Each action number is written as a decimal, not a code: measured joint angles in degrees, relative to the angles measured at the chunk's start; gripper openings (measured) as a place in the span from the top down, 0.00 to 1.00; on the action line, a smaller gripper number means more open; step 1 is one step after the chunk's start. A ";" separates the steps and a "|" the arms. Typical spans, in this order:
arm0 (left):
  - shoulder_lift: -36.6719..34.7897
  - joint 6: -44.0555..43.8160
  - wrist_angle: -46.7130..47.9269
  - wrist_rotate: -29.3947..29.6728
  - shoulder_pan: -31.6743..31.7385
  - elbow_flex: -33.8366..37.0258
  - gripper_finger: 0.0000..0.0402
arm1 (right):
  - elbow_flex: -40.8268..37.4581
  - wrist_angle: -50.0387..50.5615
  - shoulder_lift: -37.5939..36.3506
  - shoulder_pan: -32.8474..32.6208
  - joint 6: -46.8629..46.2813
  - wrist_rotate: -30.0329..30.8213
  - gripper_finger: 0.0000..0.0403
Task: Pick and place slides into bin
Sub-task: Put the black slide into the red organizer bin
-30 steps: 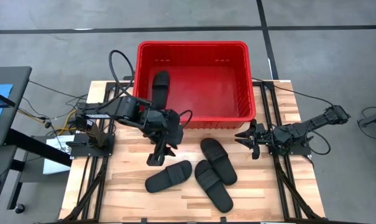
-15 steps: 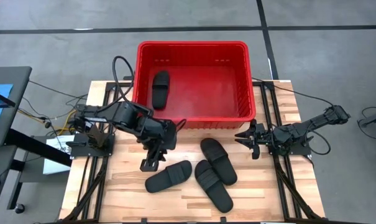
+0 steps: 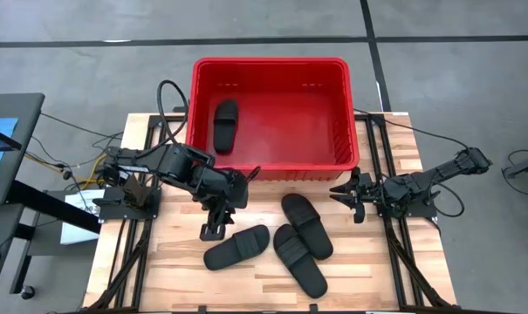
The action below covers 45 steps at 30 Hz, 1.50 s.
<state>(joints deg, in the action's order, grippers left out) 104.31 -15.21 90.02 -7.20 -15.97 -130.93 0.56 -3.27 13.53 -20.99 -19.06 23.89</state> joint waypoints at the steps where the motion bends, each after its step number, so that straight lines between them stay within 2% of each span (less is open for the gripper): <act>1: 0.00 -0.38 0.00 0.53 -0.47 0.00 0.71 | 0.00 -0.01 0.00 0.00 0.00 0.01 0.76; 13: 0.00 -1.31 0.00 10.57 -5.09 0.00 0.71 | 0.00 -0.01 -0.01 0.00 -0.01 -0.01 0.76; 19: -0.46 -1.70 0.00 11.26 -5.07 0.00 0.70 | 0.00 -0.02 -0.01 0.00 -0.01 -0.01 0.76; 27: -6.66 -2.70 0.00 16.91 -5.09 -0.04 0.70 | 0.00 -0.02 -0.01 0.00 0.00 -0.01 0.76; 33: -10.81 -2.82 -0.29 18.31 -5.51 0.73 0.71 | 0.00 0.00 -0.01 0.00 -0.01 0.00 0.76; 36: -15.30 -2.40 -0.11 18.68 -5.92 6.13 0.71 | 0.00 -0.02 -0.01 0.00 0.01 0.01 0.76; 40: -23.57 -5.06 -1.14 19.82 -6.33 19.17 0.71 | 0.00 -0.01 0.00 0.00 -0.01 0.00 0.76; 45: -35.11 -7.97 -13.30 17.17 -7.48 36.70 0.71 | 0.00 -0.02 -0.01 0.00 0.01 0.01 0.76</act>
<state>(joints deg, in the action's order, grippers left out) 69.21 -23.17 76.72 9.96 -23.46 -94.23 0.56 -3.29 13.52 -20.99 -19.05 23.90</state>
